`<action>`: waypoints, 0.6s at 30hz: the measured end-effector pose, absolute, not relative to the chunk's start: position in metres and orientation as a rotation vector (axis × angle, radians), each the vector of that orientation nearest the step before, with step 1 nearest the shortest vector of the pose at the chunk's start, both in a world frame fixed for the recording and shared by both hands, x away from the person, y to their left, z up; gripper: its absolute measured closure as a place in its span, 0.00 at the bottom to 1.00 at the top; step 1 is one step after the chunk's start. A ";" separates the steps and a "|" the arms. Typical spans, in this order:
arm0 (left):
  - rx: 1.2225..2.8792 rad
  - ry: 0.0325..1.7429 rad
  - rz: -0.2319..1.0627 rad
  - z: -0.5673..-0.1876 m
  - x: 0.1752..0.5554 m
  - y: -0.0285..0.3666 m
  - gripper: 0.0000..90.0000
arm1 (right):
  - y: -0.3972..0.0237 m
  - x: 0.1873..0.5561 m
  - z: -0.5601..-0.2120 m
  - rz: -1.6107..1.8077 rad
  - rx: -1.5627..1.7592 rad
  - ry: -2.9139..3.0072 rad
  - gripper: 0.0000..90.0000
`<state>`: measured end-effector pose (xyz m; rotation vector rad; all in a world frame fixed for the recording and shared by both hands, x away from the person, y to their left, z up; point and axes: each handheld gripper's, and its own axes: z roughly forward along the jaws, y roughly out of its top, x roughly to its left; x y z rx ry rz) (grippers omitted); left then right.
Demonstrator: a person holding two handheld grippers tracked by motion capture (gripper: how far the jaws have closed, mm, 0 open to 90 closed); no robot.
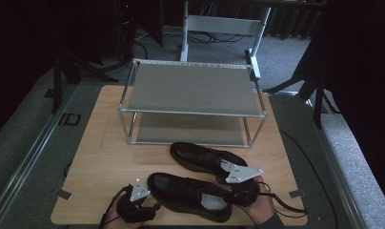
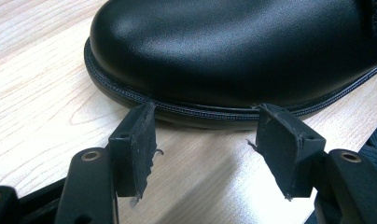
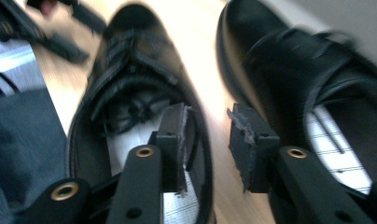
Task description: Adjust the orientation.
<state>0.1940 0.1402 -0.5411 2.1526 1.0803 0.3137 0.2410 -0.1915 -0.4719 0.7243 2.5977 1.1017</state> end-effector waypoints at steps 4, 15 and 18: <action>2.148 1.082 0.332 -0.542 0.198 0.138 0.43 | -0.182 0.244 -0.481 0.988 0.709 2.631 0.92; 2.173 1.045 0.357 -0.542 0.229 0.111 0.44 | -0.202 0.255 -0.481 0.961 0.786 2.556 0.93; 2.164 1.055 0.357 -0.542 0.234 0.109 0.44 | -0.206 0.258 -0.481 0.982 0.795 2.547 0.93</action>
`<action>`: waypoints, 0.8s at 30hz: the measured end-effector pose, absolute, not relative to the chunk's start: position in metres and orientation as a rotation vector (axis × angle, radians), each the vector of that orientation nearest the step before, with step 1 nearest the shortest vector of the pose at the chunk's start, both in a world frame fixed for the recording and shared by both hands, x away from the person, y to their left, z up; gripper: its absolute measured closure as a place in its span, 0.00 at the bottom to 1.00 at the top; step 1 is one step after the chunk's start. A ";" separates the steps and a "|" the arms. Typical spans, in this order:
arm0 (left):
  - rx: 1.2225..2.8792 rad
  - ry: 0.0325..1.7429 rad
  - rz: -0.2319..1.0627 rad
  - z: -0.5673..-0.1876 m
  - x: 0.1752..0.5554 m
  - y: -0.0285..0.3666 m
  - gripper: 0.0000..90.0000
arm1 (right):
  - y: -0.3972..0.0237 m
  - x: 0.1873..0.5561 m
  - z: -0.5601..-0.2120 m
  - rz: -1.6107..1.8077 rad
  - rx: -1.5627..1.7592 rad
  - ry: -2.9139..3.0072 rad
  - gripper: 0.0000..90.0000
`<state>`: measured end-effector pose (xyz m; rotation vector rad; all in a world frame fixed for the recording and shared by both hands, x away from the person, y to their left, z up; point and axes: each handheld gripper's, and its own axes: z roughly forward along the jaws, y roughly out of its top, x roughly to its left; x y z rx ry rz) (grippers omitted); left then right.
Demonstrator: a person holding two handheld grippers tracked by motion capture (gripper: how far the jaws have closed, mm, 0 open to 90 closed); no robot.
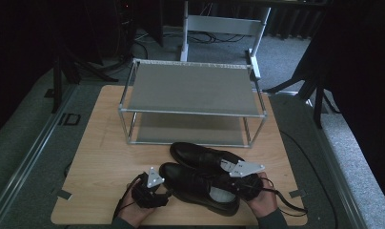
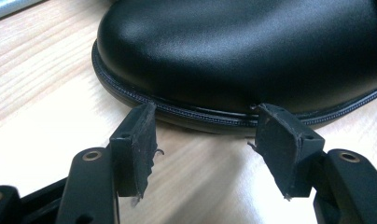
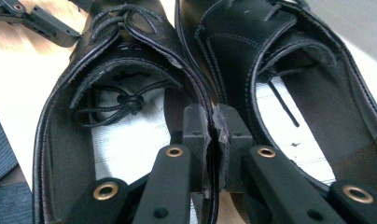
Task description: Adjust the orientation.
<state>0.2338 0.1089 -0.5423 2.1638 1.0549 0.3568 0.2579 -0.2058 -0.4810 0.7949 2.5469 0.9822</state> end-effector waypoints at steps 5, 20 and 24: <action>2.145 1.064 0.346 -0.542 0.235 0.110 0.44 | -0.203 0.262 -0.478 1.000 0.785 2.539 0.93; 2.112 1.064 0.355 -0.542 0.235 0.113 0.45 | -0.207 0.263 -0.484 1.080 0.833 2.511 0.93; 2.107 1.072 0.362 -0.543 0.235 0.114 0.45 | -0.208 0.263 -0.486 1.107 0.839 2.502 0.94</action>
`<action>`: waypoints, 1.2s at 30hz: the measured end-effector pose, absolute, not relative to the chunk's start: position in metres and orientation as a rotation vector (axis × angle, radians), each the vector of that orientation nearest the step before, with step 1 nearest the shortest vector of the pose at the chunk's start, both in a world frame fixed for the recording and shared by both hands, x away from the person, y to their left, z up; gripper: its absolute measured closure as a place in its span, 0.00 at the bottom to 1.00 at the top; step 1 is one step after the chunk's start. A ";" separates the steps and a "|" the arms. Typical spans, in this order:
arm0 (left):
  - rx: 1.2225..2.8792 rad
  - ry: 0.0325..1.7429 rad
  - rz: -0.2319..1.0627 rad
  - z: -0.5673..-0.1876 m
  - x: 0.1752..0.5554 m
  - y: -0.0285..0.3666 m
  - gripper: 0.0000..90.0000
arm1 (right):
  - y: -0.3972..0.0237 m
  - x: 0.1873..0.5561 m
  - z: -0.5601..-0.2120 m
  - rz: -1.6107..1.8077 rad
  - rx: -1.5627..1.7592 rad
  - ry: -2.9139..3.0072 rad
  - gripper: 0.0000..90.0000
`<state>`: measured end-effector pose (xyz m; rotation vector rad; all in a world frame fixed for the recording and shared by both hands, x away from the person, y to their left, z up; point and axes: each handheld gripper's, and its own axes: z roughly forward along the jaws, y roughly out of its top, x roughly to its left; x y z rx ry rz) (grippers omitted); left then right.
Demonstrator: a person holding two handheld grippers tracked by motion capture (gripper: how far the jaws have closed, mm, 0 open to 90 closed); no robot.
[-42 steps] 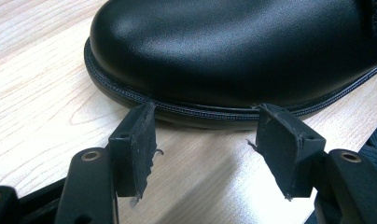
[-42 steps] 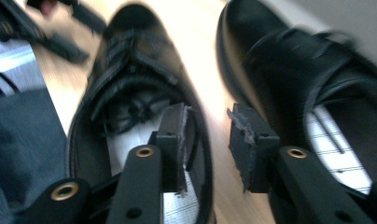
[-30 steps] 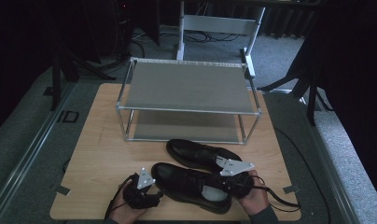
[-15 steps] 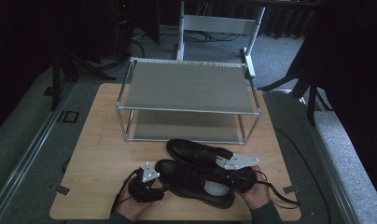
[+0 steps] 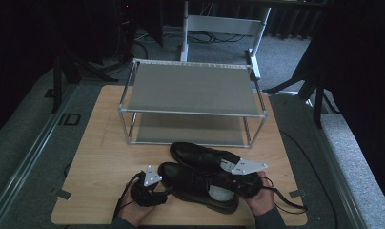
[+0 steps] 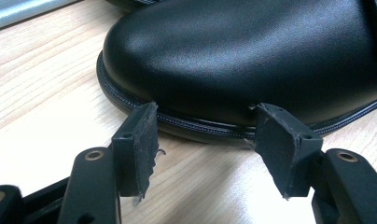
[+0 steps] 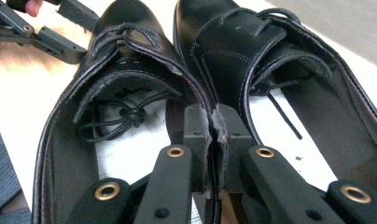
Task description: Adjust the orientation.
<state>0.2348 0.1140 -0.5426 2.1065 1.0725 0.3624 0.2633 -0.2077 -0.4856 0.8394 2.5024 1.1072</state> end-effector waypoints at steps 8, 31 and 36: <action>2.096 1.080 0.372 -0.542 0.233 0.116 0.44 | -0.209 0.269 -0.488 1.124 0.810 2.511 0.81; 2.139 0.838 0.258 -0.533 0.206 0.072 0.53 | -0.221 0.285 -0.474 0.963 0.822 2.633 0.42; 2.145 0.825 0.259 -0.533 0.206 0.059 0.53 | -0.216 0.294 -0.479 0.861 0.837 2.712 0.44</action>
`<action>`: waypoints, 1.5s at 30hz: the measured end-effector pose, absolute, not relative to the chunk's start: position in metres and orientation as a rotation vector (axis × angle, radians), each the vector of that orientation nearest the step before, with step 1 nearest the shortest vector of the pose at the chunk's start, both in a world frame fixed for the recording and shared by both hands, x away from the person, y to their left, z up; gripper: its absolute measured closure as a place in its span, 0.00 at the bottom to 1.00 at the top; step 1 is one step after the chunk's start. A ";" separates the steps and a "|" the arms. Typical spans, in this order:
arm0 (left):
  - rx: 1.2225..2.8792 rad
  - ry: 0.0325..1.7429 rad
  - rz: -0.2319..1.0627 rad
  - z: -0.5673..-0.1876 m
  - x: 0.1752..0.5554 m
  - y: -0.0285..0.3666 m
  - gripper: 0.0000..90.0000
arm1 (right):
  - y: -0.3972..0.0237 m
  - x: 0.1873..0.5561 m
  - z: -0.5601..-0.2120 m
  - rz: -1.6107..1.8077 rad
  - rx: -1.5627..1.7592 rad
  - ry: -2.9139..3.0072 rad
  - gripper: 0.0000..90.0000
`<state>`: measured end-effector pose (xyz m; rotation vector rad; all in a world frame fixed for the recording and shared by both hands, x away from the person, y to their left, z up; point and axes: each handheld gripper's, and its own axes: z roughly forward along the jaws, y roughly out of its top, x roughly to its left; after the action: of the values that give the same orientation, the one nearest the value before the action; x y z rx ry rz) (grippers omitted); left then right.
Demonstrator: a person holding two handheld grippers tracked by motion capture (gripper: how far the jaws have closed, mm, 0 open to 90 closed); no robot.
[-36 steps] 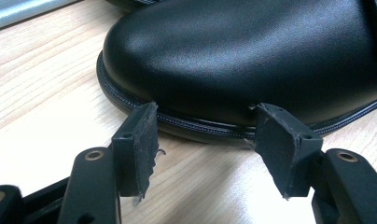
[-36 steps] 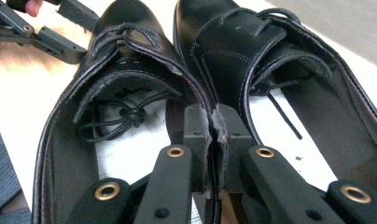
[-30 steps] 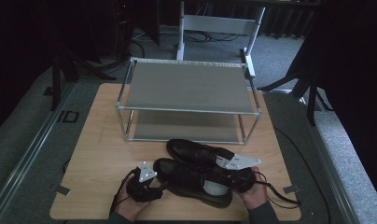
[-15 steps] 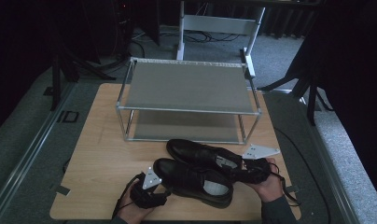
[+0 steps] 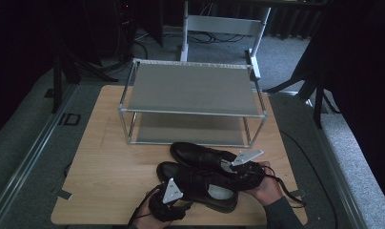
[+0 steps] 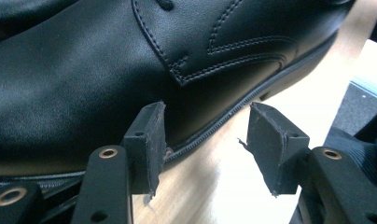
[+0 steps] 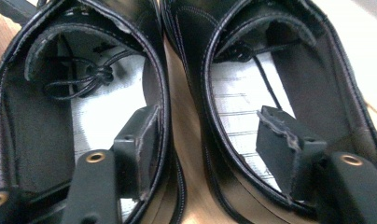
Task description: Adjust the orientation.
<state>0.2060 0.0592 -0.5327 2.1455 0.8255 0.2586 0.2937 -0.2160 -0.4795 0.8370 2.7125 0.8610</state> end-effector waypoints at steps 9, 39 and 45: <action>2.103 0.852 0.297 -0.530 0.223 0.057 0.53 | -0.209 0.292 -0.482 0.760 0.847 2.771 0.68; 2.155 0.831 0.219 -0.541 0.233 0.037 0.56 | -0.223 0.276 -0.481 0.854 1.073 2.638 0.89; 2.154 0.813 0.255 -0.542 0.245 0.022 0.56 | -0.236 0.272 -0.482 0.852 1.117 2.599 0.88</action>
<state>0.2449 0.0217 -0.5422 2.1543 0.8128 0.2552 0.2719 -0.2356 -0.4815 1.1169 2.5987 0.8520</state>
